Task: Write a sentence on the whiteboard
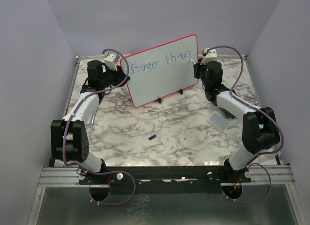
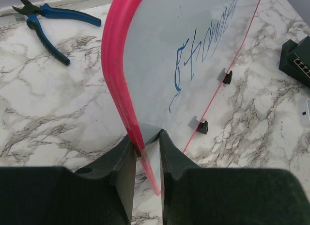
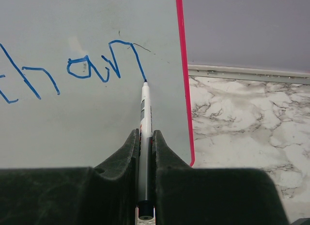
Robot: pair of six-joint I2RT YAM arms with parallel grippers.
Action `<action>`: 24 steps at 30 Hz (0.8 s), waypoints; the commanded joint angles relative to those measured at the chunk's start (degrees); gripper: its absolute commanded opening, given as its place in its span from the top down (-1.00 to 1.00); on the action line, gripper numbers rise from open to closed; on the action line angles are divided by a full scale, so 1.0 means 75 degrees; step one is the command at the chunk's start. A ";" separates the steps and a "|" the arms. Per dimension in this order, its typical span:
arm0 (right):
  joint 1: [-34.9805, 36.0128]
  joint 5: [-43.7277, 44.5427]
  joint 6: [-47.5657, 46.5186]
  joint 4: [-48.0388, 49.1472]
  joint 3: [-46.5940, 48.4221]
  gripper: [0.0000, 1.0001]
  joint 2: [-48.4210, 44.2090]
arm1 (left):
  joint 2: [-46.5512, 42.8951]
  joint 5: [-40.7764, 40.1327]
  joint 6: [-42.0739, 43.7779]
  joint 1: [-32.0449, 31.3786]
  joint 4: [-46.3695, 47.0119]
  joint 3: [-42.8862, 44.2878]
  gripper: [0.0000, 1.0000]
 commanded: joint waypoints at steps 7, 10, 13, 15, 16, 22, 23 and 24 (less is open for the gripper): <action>0.0011 -0.0094 -0.0013 -0.0203 -0.0194 0.99 -0.0951 | -0.0072 -0.0297 0.0239 -0.0110 -0.0339 -0.0079 0.89; 0.0014 -0.0200 0.0066 -0.0368 -0.0252 0.99 -0.1237 | -0.0080 -0.0286 0.0227 -0.0110 -0.0338 -0.0072 0.89; 0.0055 -0.0221 0.0206 -0.0478 -0.0373 0.99 -0.1563 | -0.0087 -0.0277 0.0211 -0.0115 -0.0339 -0.0072 0.89; 0.0095 -0.0255 0.0313 -0.0510 -0.0520 0.99 -0.1770 | -0.0089 -0.0262 0.0222 -0.0119 -0.0338 -0.0072 0.89; 0.0109 -0.0332 0.0382 -0.0518 -0.0592 0.99 -0.1883 | -0.0091 -0.0272 0.0223 -0.0111 -0.0338 -0.0081 0.89; 0.0442 -0.0836 0.0713 -0.0847 -0.0856 0.99 -0.2217 | -0.0065 -0.0274 0.0225 -0.0117 -0.0338 -0.0107 0.89; 0.0554 -0.0935 0.0723 -0.0734 -0.1006 0.99 -0.2295 | -0.0066 -0.0268 0.0232 -0.0117 -0.0338 -0.0098 0.89; 0.0686 -0.1006 0.0711 -0.0553 -0.1191 0.99 -0.2360 | -0.0063 -0.0263 0.0233 -0.0112 -0.0338 -0.0096 0.89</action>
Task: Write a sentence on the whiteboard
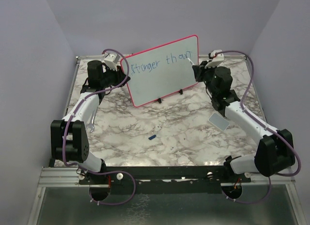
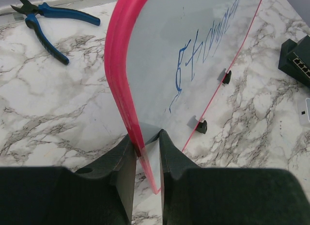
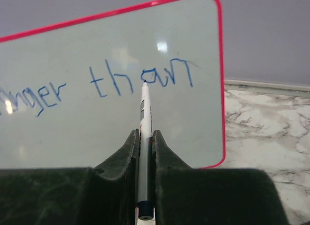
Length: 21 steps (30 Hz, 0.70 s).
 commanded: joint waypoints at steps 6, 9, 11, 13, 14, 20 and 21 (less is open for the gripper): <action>0.1444 -0.0569 -0.0068 0.0552 -0.0858 0.99 -0.0002 | -0.0034 -0.0239 0.0236 -0.0096 -0.0309 -0.0096 0.89; 0.1977 -0.0511 -0.0332 0.0670 -0.0664 0.99 0.0489 | -0.0067 -0.0233 0.0241 -0.0096 -0.0309 -0.0104 0.89; 0.2201 -0.0530 -0.0384 0.0710 -0.0472 0.99 0.0835 | -0.0072 -0.0244 0.0244 -0.0100 -0.0318 -0.0113 0.89; 0.2365 -0.0589 -0.0402 0.0736 -0.0282 0.99 0.1177 | -0.0069 -0.0248 0.0248 -0.0097 -0.0320 -0.0114 0.89; 0.2446 -0.0567 -0.0432 0.0746 -0.0208 0.99 0.1314 | -0.0070 -0.0255 0.0251 -0.0105 -0.0321 -0.0114 0.89; 0.2633 -0.0540 -0.0584 0.0963 0.0081 0.99 0.1839 | -0.0080 -0.0259 0.0277 -0.0116 -0.0354 -0.0095 0.89; 0.2645 -0.0540 -0.0591 0.1000 0.0082 0.99 0.1876 | -0.0073 -0.0264 0.0279 -0.0109 -0.0366 -0.0085 0.89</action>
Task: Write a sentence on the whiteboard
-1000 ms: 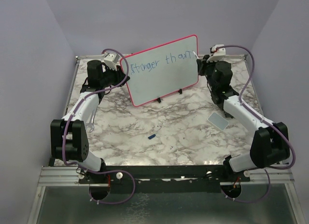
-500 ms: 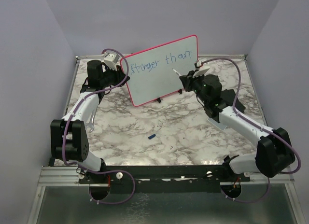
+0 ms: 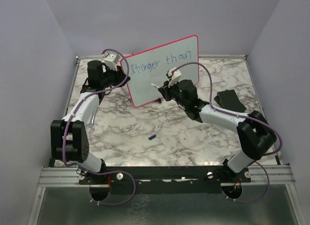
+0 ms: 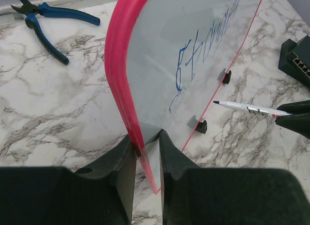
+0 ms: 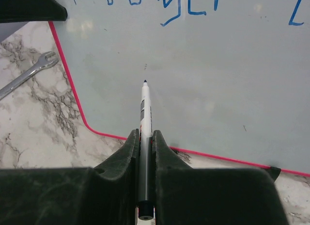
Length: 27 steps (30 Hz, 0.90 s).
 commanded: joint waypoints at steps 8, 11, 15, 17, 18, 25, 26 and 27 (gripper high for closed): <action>0.0079 -0.0057 -0.0277 0.0817 0.0229 0.99 0.0339 | -0.0064 -0.0257 0.0291 -0.0099 -0.0379 -0.0084 0.89; 0.0078 -0.0022 -0.0299 0.0928 0.0258 0.99 0.0375 | -0.0042 -0.0233 0.0292 -0.0103 -0.0379 -0.0075 0.89; 0.0078 0.0097 -0.0306 0.1000 0.0345 0.99 0.0512 | -0.0046 -0.0236 0.0291 -0.0104 -0.0379 -0.0083 0.89; 0.0084 0.0272 -0.0306 0.0985 0.0353 0.99 0.0580 | -0.0054 -0.0233 0.0291 -0.0104 -0.0379 -0.0084 0.89; 0.0082 0.0316 -0.0313 0.0948 0.0359 0.99 0.0620 | -0.0060 -0.0233 0.0291 -0.0104 -0.0388 -0.0084 0.89; 0.0081 0.0483 -0.0287 0.0809 0.0181 0.99 0.0712 | -0.0089 -0.0232 0.0303 -0.0107 -0.0391 -0.0086 0.89; 0.0085 0.0483 -0.0261 0.0787 0.0116 0.99 0.0695 | -0.0095 -0.0234 0.0303 -0.0104 -0.0391 -0.0084 0.89; 0.0085 0.0465 -0.0235 0.0785 0.0045 0.99 0.0675 | -0.0099 -0.0233 0.0303 -0.0107 -0.0391 -0.0084 0.89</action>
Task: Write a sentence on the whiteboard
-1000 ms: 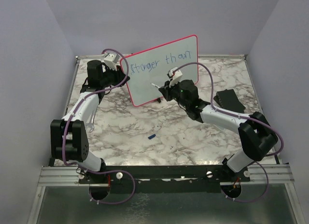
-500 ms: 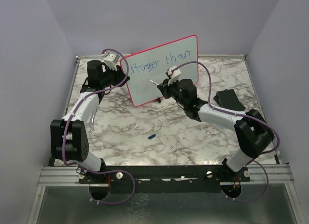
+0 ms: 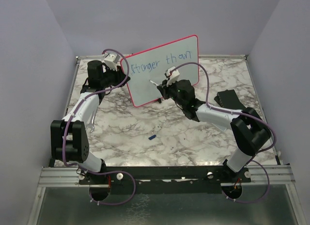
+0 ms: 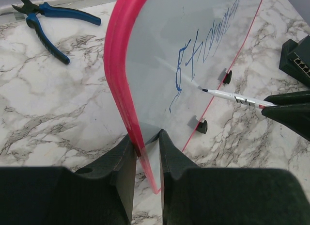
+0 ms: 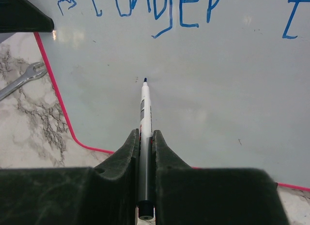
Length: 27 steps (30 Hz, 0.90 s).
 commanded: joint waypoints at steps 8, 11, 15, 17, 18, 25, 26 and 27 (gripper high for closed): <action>0.0089 0.0312 0.0175 -0.0085 -0.0730 0.99 0.0011 | -0.0129 -0.0230 0.0291 -0.0110 -0.0379 -0.0095 0.89; 0.0120 0.0393 0.0201 -0.0117 -0.0926 0.99 -0.0014 | -0.0147 -0.0230 0.0289 -0.0106 -0.0376 -0.0096 0.89; 0.0125 0.0413 0.0158 -0.0105 -0.0932 0.99 -0.0036 | -0.0147 -0.0219 0.0288 -0.0106 -0.0379 -0.0097 0.89; 0.0125 0.0420 0.0121 -0.0055 -0.0866 0.99 -0.0036 | -0.0164 -0.0218 0.0283 -0.0105 -0.0376 -0.0111 0.89; 0.0131 0.0411 0.0105 -0.0019 -0.0811 0.99 -0.0042 | -0.0165 -0.0218 0.0282 -0.0101 -0.0379 -0.0110 0.89; 0.0142 0.0350 -0.0043 0.0003 -0.0419 0.99 -0.0040 | -0.0158 -0.0218 0.0288 -0.0109 -0.0379 -0.0107 0.89; 0.0139 0.0355 -0.0075 -0.0003 -0.0387 0.99 -0.0030 | -0.0160 -0.0224 0.0288 -0.0106 -0.0379 -0.0097 0.89; 0.0143 0.0361 -0.0109 -0.0022 -0.0354 0.99 -0.0006 | -0.0156 -0.0219 0.0290 -0.0112 -0.0379 -0.0103 0.89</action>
